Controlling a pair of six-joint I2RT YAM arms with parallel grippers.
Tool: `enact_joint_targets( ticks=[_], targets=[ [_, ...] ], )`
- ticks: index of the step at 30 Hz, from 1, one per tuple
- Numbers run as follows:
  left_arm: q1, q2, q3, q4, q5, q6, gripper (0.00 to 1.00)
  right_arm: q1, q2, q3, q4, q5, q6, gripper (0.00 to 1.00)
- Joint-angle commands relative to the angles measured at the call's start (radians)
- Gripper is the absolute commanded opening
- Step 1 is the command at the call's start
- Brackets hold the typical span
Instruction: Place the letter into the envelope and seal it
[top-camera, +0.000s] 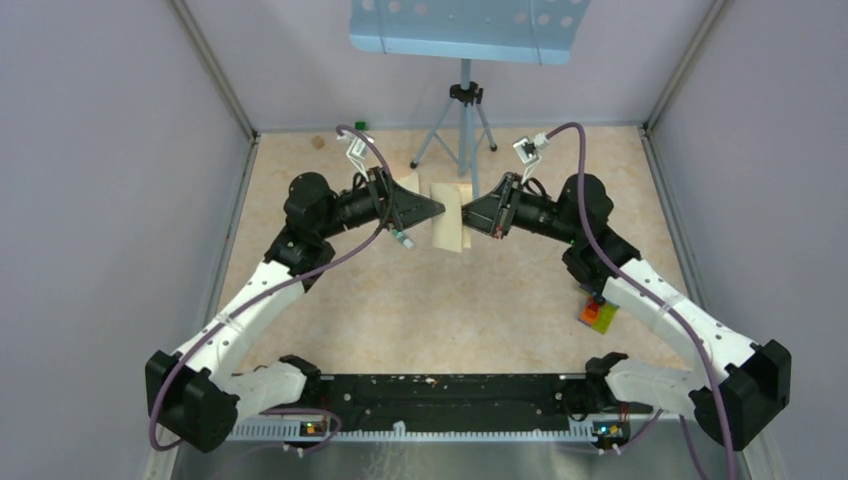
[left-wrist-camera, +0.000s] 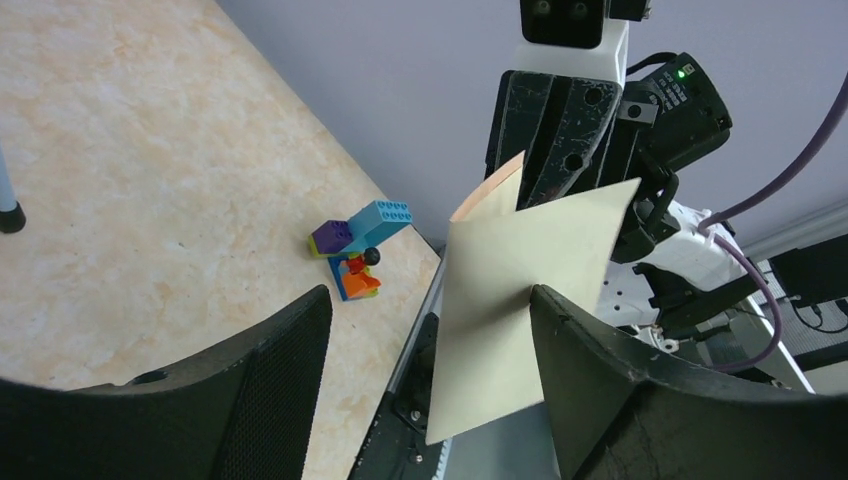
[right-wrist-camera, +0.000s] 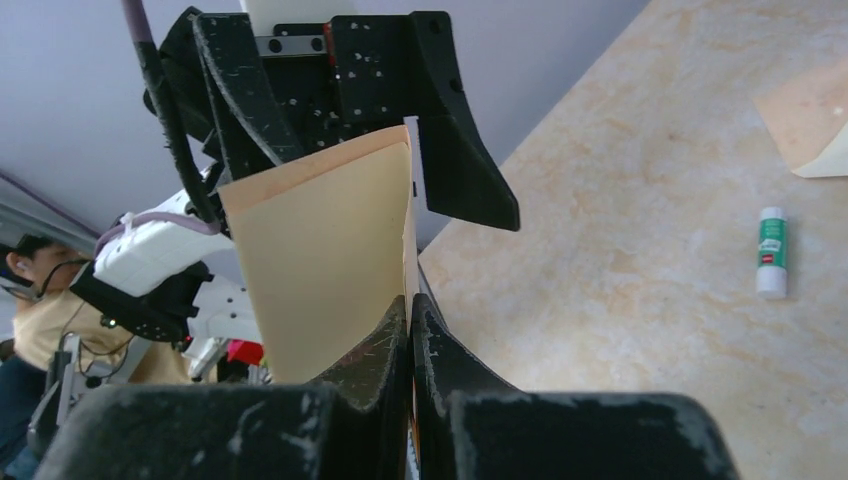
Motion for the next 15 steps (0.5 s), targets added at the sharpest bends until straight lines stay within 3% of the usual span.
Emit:
enact_joint_targets(
  ticks=[1, 5, 15],
  targets=[
    [-0.019, 0.019, 0.007, 0.121, 0.023, -0.036, 0.77, -0.004, 0.023, 0.013, 0.155, -0.096, 0.060, 0.00],
    [-0.027, 0.026, -0.008, 0.189, 0.028, -0.081, 0.70, -0.004, 0.043, 0.012, 0.167, -0.126, 0.074, 0.00],
    [-0.027, 0.026, -0.059, 0.329, 0.070, -0.197, 0.41, -0.011, 0.037, -0.020, 0.187, -0.129, 0.090, 0.00]
  ],
)
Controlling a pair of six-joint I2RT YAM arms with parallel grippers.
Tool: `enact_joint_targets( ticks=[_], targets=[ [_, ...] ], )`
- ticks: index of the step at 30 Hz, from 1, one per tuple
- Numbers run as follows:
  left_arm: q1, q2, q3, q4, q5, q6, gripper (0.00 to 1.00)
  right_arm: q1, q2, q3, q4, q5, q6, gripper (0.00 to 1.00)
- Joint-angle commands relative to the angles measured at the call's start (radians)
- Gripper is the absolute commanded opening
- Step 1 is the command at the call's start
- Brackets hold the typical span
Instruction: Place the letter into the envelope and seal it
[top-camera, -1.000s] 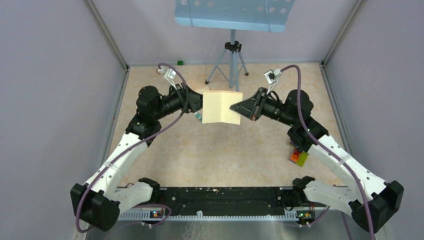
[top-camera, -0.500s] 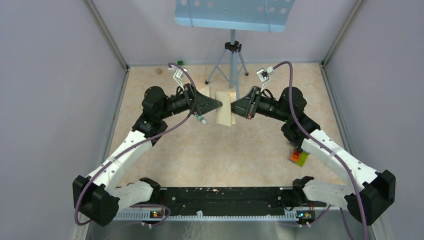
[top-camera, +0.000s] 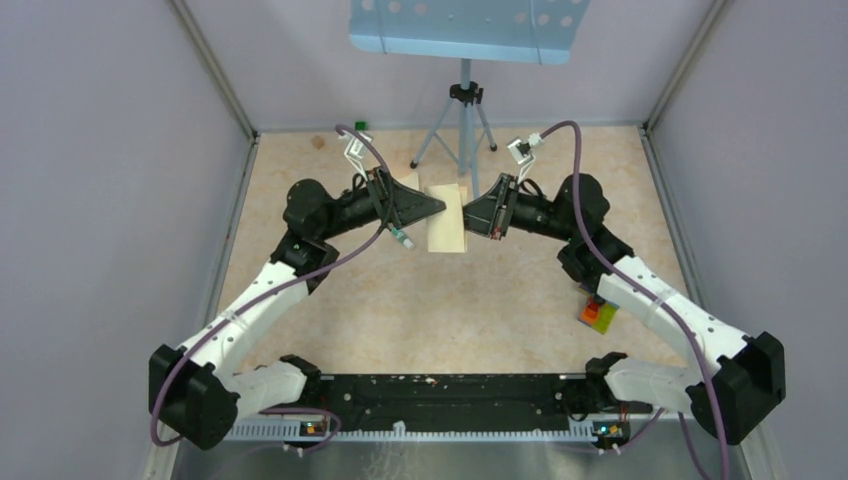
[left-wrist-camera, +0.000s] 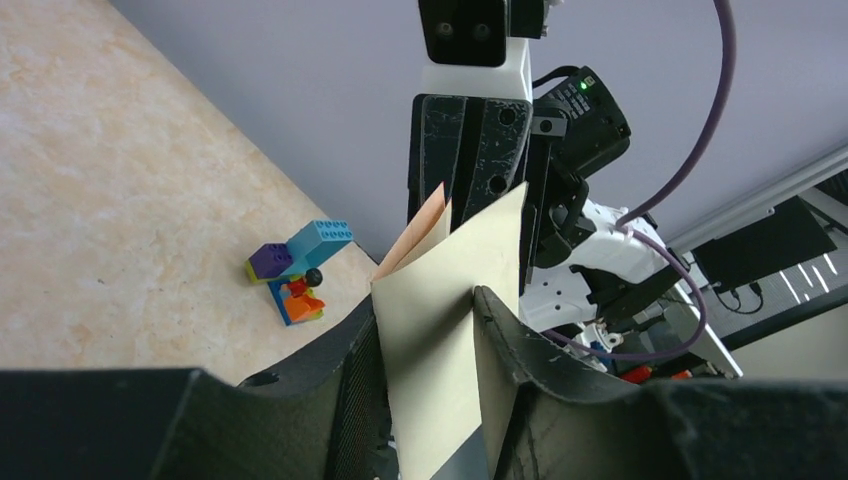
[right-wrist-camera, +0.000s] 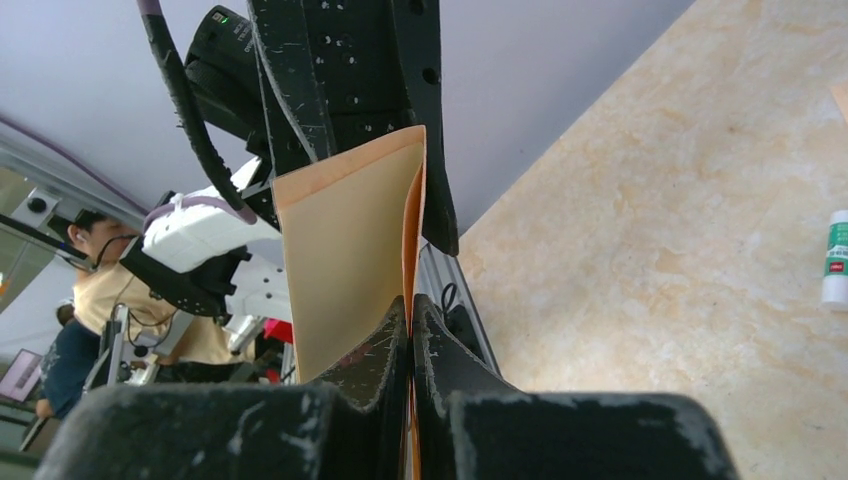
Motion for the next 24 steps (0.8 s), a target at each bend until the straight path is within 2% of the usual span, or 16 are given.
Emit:
enact_joint_targets(
  ticks=[1, 8, 13, 14, 17, 20, 24],
  targets=[
    [-0.002, -0.001, -0.030, 0.128, 0.033, -0.063, 0.40, -0.011, -0.003, -0.014, 0.082, -0.035, 0.022, 0.00],
    [-0.002, -0.004, -0.046, 0.173, 0.039, -0.114, 0.24, -0.018, 0.011, -0.019, 0.121, -0.064, 0.052, 0.00],
    [-0.002, 0.007, -0.048, 0.203, 0.041, -0.155, 0.01, -0.021, 0.007, -0.019, 0.104, -0.057, 0.052, 0.00],
    [-0.003, 0.007, -0.049, 0.207, 0.035, -0.162, 0.00, -0.023, 0.005, -0.021, 0.097, -0.054, 0.051, 0.00],
    [-0.001, -0.010, -0.049, 0.193, -0.004, -0.155, 0.00, -0.044, -0.021, -0.032, 0.055, -0.038, 0.039, 0.09],
    [0.003, -0.045, -0.036, 0.099, -0.067, -0.090, 0.00, -0.094, -0.064, -0.061, 0.009, -0.039, 0.034, 0.20],
    [0.019, -0.061, 0.010, -0.018, -0.085, -0.013, 0.00, -0.170, -0.150, -0.100, -0.057, -0.057, 0.021, 0.33]
  ],
)
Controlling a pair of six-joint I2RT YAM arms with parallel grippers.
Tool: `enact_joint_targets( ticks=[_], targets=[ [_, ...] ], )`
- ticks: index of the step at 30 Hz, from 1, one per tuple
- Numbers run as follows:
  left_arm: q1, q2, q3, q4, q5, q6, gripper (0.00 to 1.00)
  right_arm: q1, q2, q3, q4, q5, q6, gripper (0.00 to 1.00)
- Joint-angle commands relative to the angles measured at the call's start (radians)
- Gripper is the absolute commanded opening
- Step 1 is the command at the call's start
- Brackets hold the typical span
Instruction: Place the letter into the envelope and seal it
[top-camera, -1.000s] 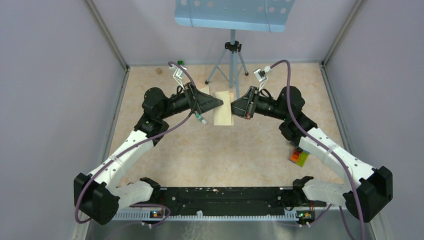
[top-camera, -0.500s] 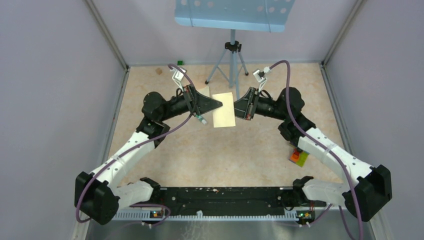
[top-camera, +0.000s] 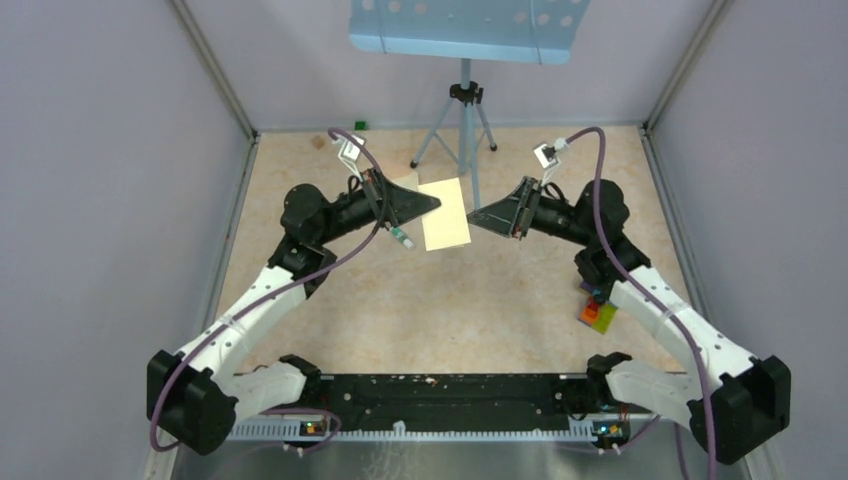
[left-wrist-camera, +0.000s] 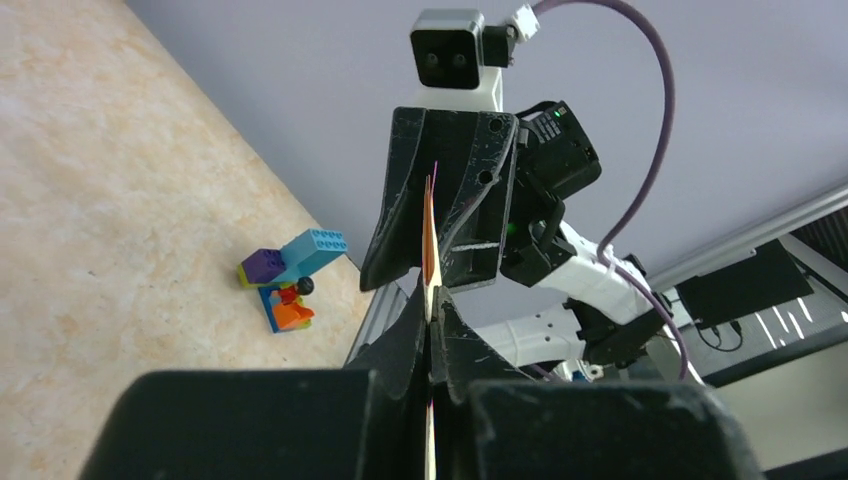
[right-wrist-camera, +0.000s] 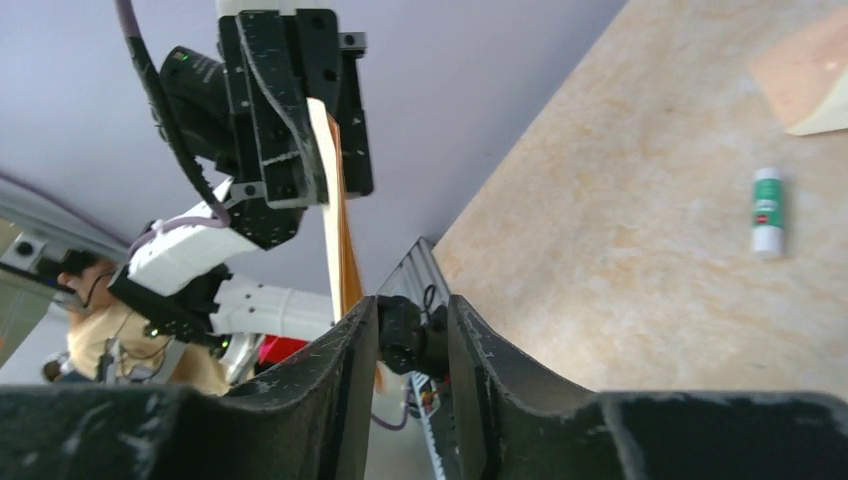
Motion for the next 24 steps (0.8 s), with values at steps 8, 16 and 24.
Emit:
enact_joint_targets(
  ticks=[8, 16, 24],
  targets=[
    [0.014, 0.005, 0.095, -0.052, 0.047, 0.091, 0.00, -0.068, -0.124, -0.040, 0.031, -0.092, -0.002, 0.79],
    [-0.005, 0.033, 0.106, 0.008, 0.097, 0.089, 0.00, 0.050, -0.002, 0.023, 0.080, -0.076, -0.010, 0.76],
    [-0.016, 0.042, 0.097, -0.025, 0.075, 0.134, 0.00, 0.053, 0.052, 0.005, 0.229, -0.067, 0.083, 0.56]
  ],
)
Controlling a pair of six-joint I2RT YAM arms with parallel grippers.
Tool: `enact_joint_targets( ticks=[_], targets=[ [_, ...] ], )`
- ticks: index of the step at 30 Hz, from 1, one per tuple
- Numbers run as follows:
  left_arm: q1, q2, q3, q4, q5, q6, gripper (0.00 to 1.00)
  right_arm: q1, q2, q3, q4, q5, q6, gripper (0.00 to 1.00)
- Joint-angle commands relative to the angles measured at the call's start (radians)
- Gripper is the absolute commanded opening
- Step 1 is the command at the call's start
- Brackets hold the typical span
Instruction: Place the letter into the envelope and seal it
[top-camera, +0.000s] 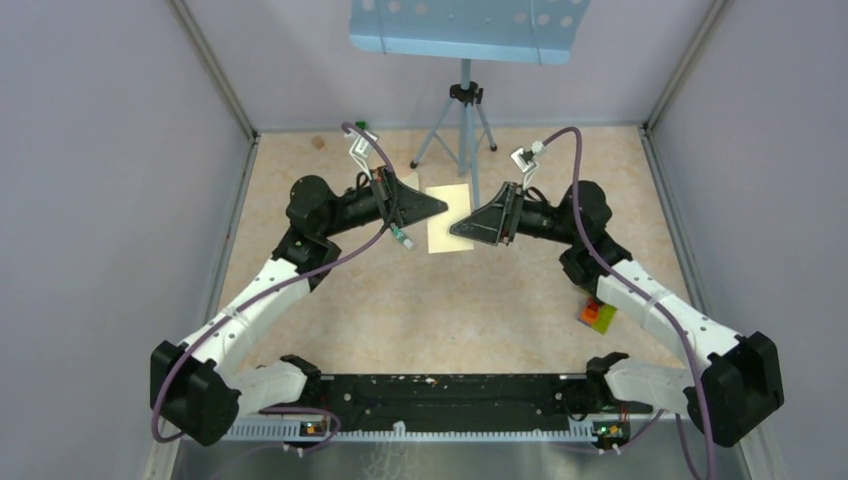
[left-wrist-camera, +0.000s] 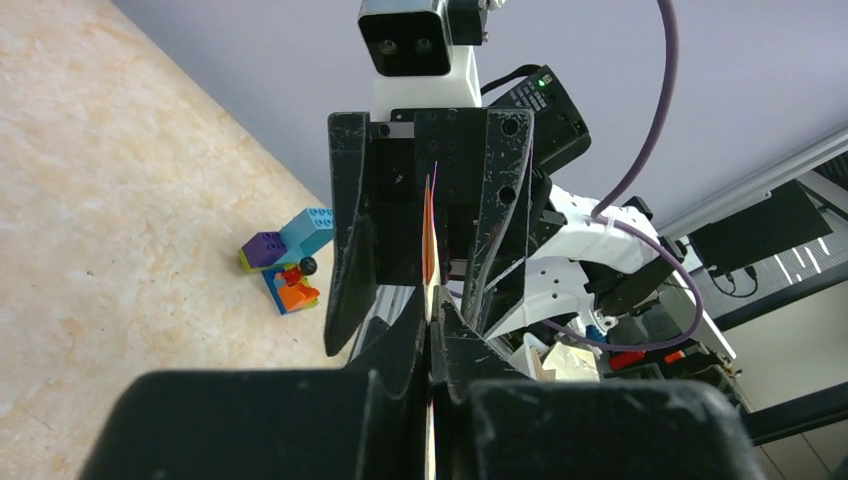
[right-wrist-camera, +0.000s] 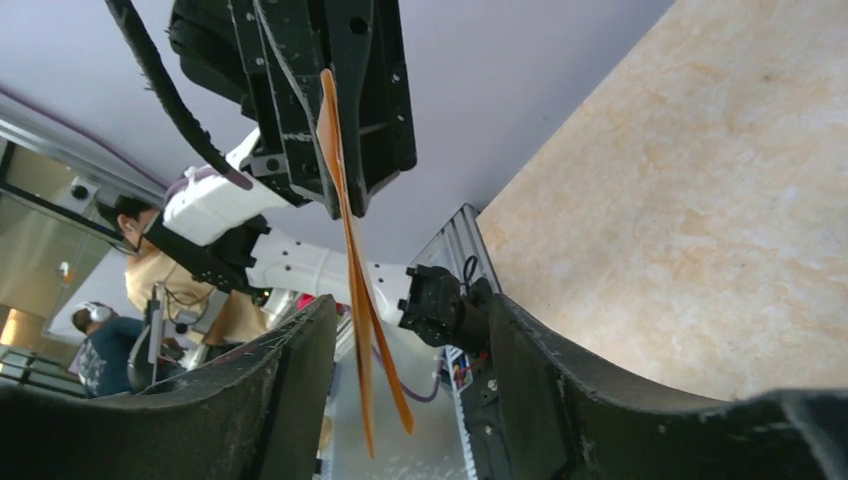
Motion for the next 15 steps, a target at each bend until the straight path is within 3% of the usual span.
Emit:
enact_joint_targets(
  ticks=[1, 7, 9, 10, 13, 15],
  targets=[
    [-0.006, 0.004, 0.032, 0.031, -0.004, 0.047, 0.00, 0.010, 0.006, 0.029, 0.136, 0.004, 0.044, 0.53],
    [-0.008, 0.018, 0.026, 0.038, -0.019, 0.062, 0.00, 0.012, 0.004, 0.018, 0.119, 0.012, 0.034, 0.25],
    [-0.010, 0.024, 0.027, 0.027, -0.026, 0.071, 0.00, 0.012, 0.001, 0.026, 0.072, 0.030, 0.008, 0.04],
    [-0.010, 0.024, 0.026, 0.012, -0.038, 0.081, 0.05, 0.012, -0.002, 0.034, 0.034, 0.044, -0.013, 0.00],
    [-0.010, 0.006, 0.034, -0.107, -0.138, 0.148, 0.18, 0.012, -0.019, 0.064, -0.125, 0.121, -0.107, 0.00],
    [-0.010, -0.014, 0.043, -0.200, -0.228, 0.200, 0.37, 0.011, -0.035, 0.086, -0.256, 0.203, -0.184, 0.00]
  ],
)
